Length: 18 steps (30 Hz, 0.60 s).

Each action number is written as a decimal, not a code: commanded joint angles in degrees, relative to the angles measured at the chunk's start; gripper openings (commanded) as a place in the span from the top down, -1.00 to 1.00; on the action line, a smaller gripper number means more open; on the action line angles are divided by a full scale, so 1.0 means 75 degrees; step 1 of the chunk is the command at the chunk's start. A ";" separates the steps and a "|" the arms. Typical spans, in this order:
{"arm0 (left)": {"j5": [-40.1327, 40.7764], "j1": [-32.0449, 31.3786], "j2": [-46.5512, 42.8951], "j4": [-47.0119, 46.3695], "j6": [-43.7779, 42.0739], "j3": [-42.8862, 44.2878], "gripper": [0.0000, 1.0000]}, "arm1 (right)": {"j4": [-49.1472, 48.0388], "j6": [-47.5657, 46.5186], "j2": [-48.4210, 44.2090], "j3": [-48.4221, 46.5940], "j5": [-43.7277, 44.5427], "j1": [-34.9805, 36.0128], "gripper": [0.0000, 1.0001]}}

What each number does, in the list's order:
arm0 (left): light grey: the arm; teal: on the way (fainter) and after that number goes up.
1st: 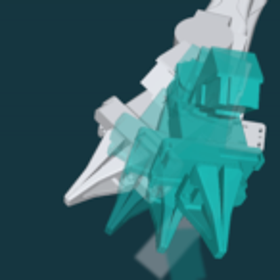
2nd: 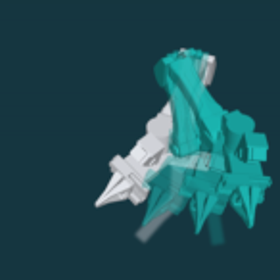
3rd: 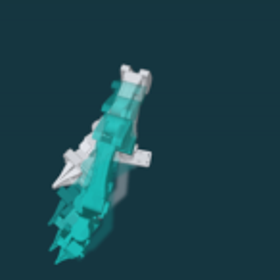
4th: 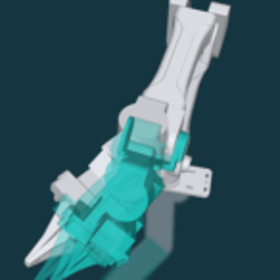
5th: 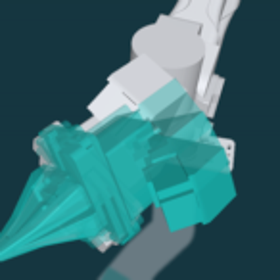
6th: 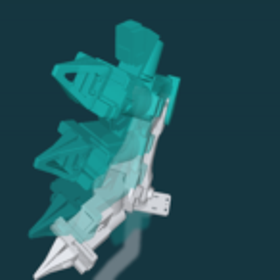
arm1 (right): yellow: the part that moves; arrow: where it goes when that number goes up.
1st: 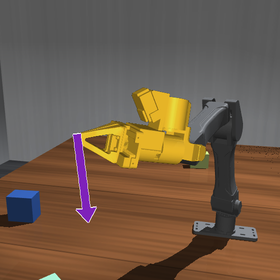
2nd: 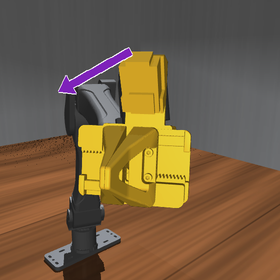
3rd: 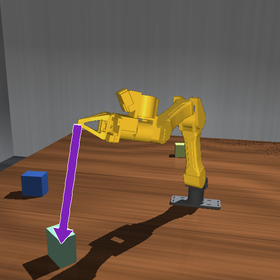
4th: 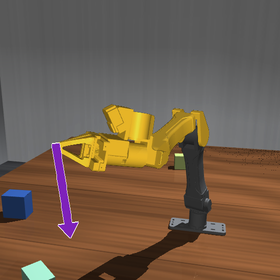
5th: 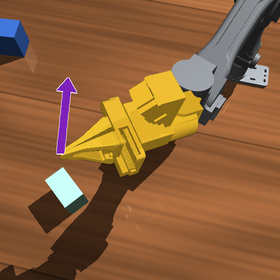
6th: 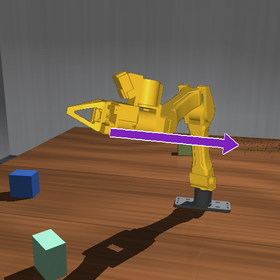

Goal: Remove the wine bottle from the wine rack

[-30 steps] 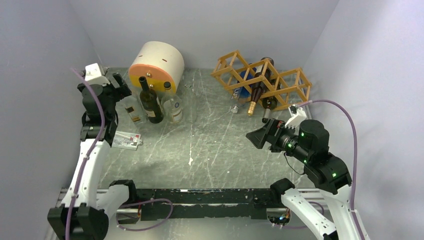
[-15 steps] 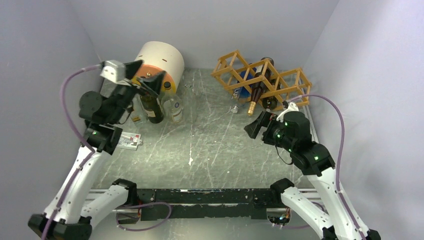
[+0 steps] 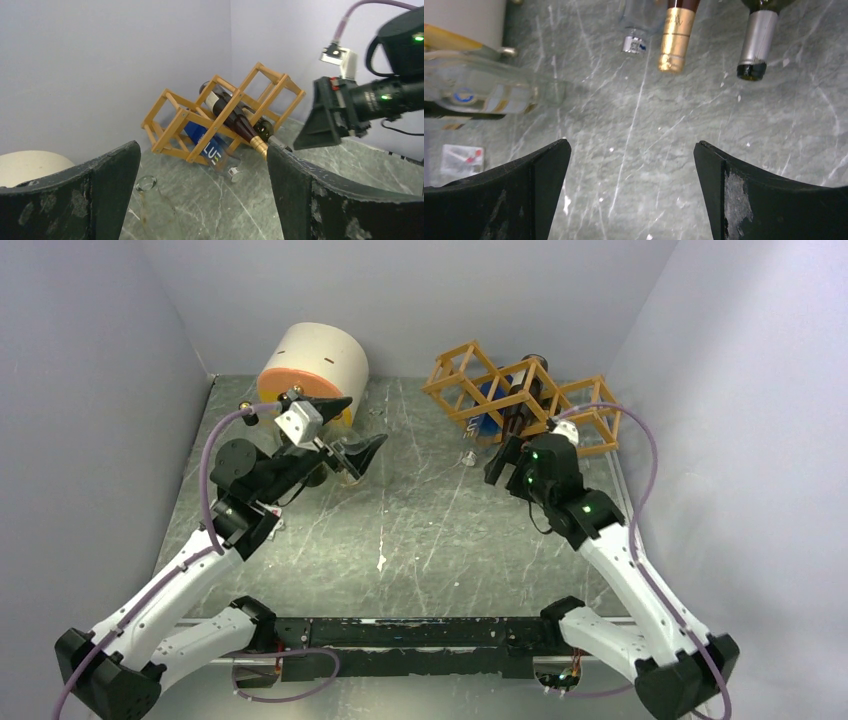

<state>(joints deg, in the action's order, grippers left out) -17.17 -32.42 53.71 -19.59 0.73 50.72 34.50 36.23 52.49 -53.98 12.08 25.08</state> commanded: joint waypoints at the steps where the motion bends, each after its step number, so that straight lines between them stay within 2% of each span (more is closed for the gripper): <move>1: 0.0085 -0.0096 -0.0336 -0.0866 -0.0225 -0.0491 -0.99 | -0.0937 -0.0636 0.0941 -0.0021 0.0621 -0.0192 -1.00; 5: 0.0027 -0.0108 -0.0295 -0.0987 -0.0064 -0.0607 -0.99 | -0.1256 -0.1018 0.1820 -0.0342 0.0073 -0.0903 -1.00; 10: -0.0395 -0.0108 0.0071 -0.0614 0.0501 -0.0329 -0.99 | -0.2256 -0.0827 0.2602 -0.0297 -0.2075 -0.2343 -1.00; 14: -0.0149 -0.0109 0.0030 -0.0499 0.0552 -0.0288 -0.99 | -0.2866 -0.0618 0.3286 -0.0414 -0.2528 -0.2431 -1.00; 18: 0.0286 -0.0108 -0.0228 -0.0640 0.0327 -0.0521 -0.99 | -0.3299 -0.0383 0.3717 -0.0384 -0.2452 -0.2431 -0.98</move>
<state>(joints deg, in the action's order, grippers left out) -17.52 -32.84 54.39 -22.15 3.66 46.54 15.88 31.66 78.37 -55.51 -3.60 6.87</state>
